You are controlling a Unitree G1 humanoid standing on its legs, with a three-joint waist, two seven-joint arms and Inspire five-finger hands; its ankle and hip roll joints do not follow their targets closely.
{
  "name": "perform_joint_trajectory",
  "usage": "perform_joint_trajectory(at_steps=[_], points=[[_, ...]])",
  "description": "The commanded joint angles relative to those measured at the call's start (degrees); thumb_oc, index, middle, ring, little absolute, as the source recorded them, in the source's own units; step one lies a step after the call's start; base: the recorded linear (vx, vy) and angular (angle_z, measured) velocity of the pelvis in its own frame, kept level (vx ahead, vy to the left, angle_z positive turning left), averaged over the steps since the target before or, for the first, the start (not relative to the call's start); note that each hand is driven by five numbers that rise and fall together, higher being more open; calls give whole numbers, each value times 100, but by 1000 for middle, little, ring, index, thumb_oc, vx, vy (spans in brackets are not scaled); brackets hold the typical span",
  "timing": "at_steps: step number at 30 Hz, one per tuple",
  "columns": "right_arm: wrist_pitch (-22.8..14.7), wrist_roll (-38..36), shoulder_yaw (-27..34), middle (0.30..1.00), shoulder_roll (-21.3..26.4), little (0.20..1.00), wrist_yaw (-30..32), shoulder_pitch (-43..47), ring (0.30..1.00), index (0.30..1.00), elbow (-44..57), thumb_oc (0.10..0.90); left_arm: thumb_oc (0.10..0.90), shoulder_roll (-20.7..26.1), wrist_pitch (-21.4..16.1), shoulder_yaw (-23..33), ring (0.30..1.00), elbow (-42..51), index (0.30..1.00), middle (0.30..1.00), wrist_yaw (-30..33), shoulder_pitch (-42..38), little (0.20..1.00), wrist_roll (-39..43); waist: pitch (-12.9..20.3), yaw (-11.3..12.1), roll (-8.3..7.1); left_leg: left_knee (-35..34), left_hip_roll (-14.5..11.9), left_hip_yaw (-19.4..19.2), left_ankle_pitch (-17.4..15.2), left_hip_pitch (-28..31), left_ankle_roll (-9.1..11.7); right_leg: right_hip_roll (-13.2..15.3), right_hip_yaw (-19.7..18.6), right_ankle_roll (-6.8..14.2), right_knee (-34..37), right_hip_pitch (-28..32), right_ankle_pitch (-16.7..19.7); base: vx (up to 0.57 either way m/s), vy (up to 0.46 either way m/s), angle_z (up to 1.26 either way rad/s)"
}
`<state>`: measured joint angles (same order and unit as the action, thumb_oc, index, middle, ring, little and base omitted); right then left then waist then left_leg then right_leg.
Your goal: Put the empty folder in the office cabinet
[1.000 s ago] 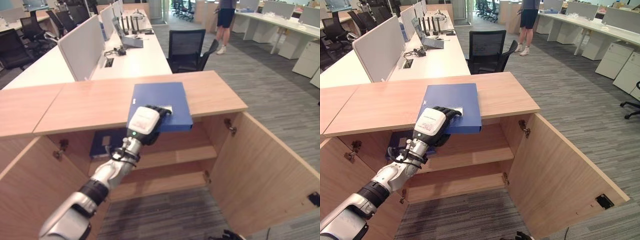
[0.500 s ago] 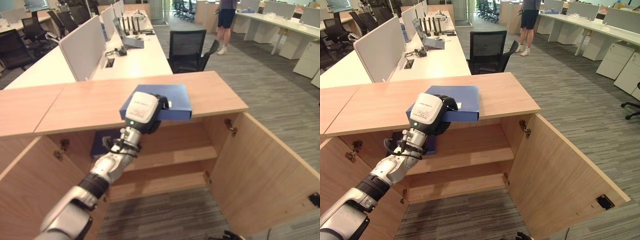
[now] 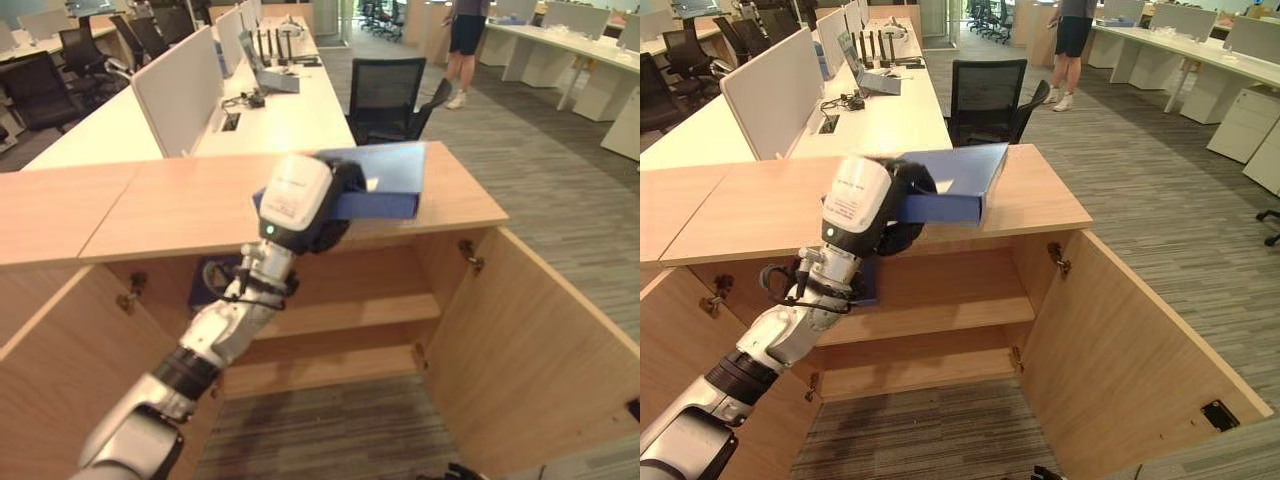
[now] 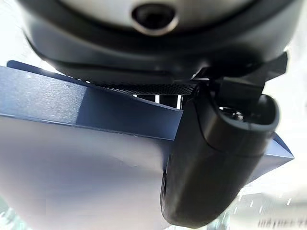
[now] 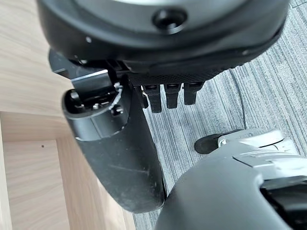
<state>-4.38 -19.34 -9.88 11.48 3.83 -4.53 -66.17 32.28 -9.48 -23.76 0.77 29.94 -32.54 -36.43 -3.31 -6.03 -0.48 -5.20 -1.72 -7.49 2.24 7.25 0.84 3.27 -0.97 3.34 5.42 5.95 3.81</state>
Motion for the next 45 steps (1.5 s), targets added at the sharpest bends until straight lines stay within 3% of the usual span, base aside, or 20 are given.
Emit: perform_joint_trajectory(at_steps=[1, 2, 3, 5, 10, 13, 14, 15, 18, 19, 20, 21, 22, 27, 28, 29, 33, 45], points=[[-100, 0, -34, 900, -18, 900, 54, 160, 900, 900, -364, 800, 400, -142, -578, 1213, 300, 616, 300, 300, 468, -1112, 300, 1146, 70, 134, -43, 20, -395, 90, -406, 266, 503, 465, 371, 576, -42, 332, -268, -6, -17, 9], [-88, 28, -47, 900, -39, 900, 40, 165, 900, 900, -367, 800, 400, -240, -713, 1351, 300, 781, 300, 300, 442, -1029, 300, 1483, 73, 159, -45, 20, -392, 103, -400, 263, 504, 463, 381, 570, -42, 336, -272, 4, -21, 3], [-55, 62, -70, 900, -40, 900, 34, 179, 900, 900, -367, 800, 400, -365, -1045, 1605, 300, 1066, 300, 300, 457, -819, 300, 2404, 83, 211, -40, 20, -395, 133, -378, 252, 503, 460, 394, 559, -42, 353, -273, 3, -21, 3], [-35, 71, -68, 900, -46, 900, 18, 181, 900, 900, -354, 800, 400, -400, -1259, 1763, 300, 1229, 300, 300, 343, -669, 300, 2920, 89, 240, -37, 20, -396, 148, -370, 252, 505, 461, 413, 552, -42, 362, -276, 2, -22, 4], [8, 24, -91, 900, -75, 900, -98, 249, 900, 900, -132, 800, 400, -667, -2079, 2461, 300, 1842, 300, 300, -969, 263, 300, 6024, 81, 377, -17, 20, -397, 232, -333, 227, 512, 456, 478, 515, -42, 400, -296, -2, -17, 8], [0, -52, -97, 900, -116, 900, -254, 270, 900, 900, 8, 800, 400, -750, -2169, 2819, 300, 1941, 300, 300, -2066, 872, 300, 7724, 69, 464, -3, 20, -396, 273, -317, 207, 519, 458, 507, 503, -42, 413, -299, -4, 0, 10], [0, -54, -106, 900, -112, 900, -255, 264, 900, 900, 10, 800, 400, -744, -2174, 2841, 300, 1926, 300, 300, -2122, 884, 300, 7779, 74, 456, -1, 20, -396, 273, -317, 207, 520, 458, 508, 502, -42, 414, -300, 2, 4, 4], [-22, -161, -120, 900, -146, 900, -374, 289, 900, 900, 173, 800, 400, -793, -2118, 2997, 300, 1932, 300, 300, -2733, 1291, 300, 8707, 70, 507, -2, 20, -399, 306, -311, 197, 523, 460, 533, 495, -42, 426, -304, -5, 10, 7], [-93, -381, -178, 900, -165, 900, -498, 321, 900, 900, 553, 800, 400, -885, -1977, 3103, 300, 1822, 300, 300, -3257, 1870, 300, 9705, 47, 592, -5, 20, -397, 354, -294, 161, 528, 471, 580, 489, -42, 428, -293, -10, 9, 9], [-93, -381, -178, 900, -165, 900, -498, 321, 900, 900, 553, 800, 400, -885, -1977, 3103, 300, 1822, 300, 300, -3257, 1870, 300, 9705, 47, 592, -5, 20, -397, 354, -294, 161, 528, 471, 580, 489, -42, 428, -293, 19, 24, 9], [-186, -888, -233, 900, -182, 900, -653, 374, 900, 900, 1194, 800, 400, -922, -1693, 3145, 300, 1749, 300, 300, -3712, 2396, 300, 10512, 19, 688, -17, 20, -392, 416, -339, 153, 543, 475, 629, 499, -42, 461, -349, 29, 19, 9], [-180, -895, -243, 900, -178, 900, -652, 358, 900, 900, 1208, 800, 400, -918, -1692, 3151, 300, 1741, 300, 300, -3734, 2408, 300, 10534, 20, 680, -18, 20, -392, 419, -345, 163, 543, 476, 632, 500, -42, 472, -355, 16, 36, 17], [-254, -1503, -278, 900, -190, 900, -810, 414, 900, 900, 1782, 800, 400, -816, -1513, 3161, 300, 1659, 300, 300, -3952, 2675, 300, 10865, 0, 742, -18, 20, -393, 463, -320, 129, 549, 483, 662, 501, -42, 470, -349, -10, 17, 14], [-293, -2623, -420, 900, -164, 900, -1128, 377, 900, 900, 2997, 800, 400, -639, -1299, 3238, 300, 1542, 300, 300, -4188, 3047, 300, 11240, -10, 819, -33, 20, -394, 518, -288, 83, 563, 487, 729, 499, -42, 465, -355, -14, 18, 11], [-314, -3539, -610, 900, -94, 900, -1479, 382, 900, 900, 4184, 800, 400, -494, -1140, 3281, 300, 1462, 300, 300, -4330, 3278, 300, 11431, -19, 895, -47, 20, -389, 562, -265, 50, 576, 490, 781, 503, -42, 464, -355, -13, 14, 15], [-311, -3547, -618, 900, -87, 900, -1473, 367, 900, 900, 4202, 800, 400, -493, -1139, 3285, 300, 1457, 300, 300, -4339, 3286, 300, 11439, -13, 888, -47, 20, -388, 565, -266, 50, 576, 490, 784, 504, -42, 466, -357, -14, 22, 12], [-294, -4663, -1125, 900, 149, 900, -1854, 529, 900, 900, 5958, 800, 400, -400, -946, 3190, 300, 1397, 300, 300, -4407, 3569, 300, 11525, -5, 986, -58, 20, -386, 612, -225, 6, 574, 511, 848, 500, -42, 473, -349, -3, 21, 9], [-279, -5256, -1863, 900, 128, 900, -1948, 1093, 900, 900, 6953, 800, 400, -479, -642, 2430, 300, 1397, 300, 300, -4443, 3563, 300, 11230, -2, 1017, -39, 20, -373, 646, -210, -29, 554, 555, 905, 491, -46, 453, -331, -5, 11, 4]])
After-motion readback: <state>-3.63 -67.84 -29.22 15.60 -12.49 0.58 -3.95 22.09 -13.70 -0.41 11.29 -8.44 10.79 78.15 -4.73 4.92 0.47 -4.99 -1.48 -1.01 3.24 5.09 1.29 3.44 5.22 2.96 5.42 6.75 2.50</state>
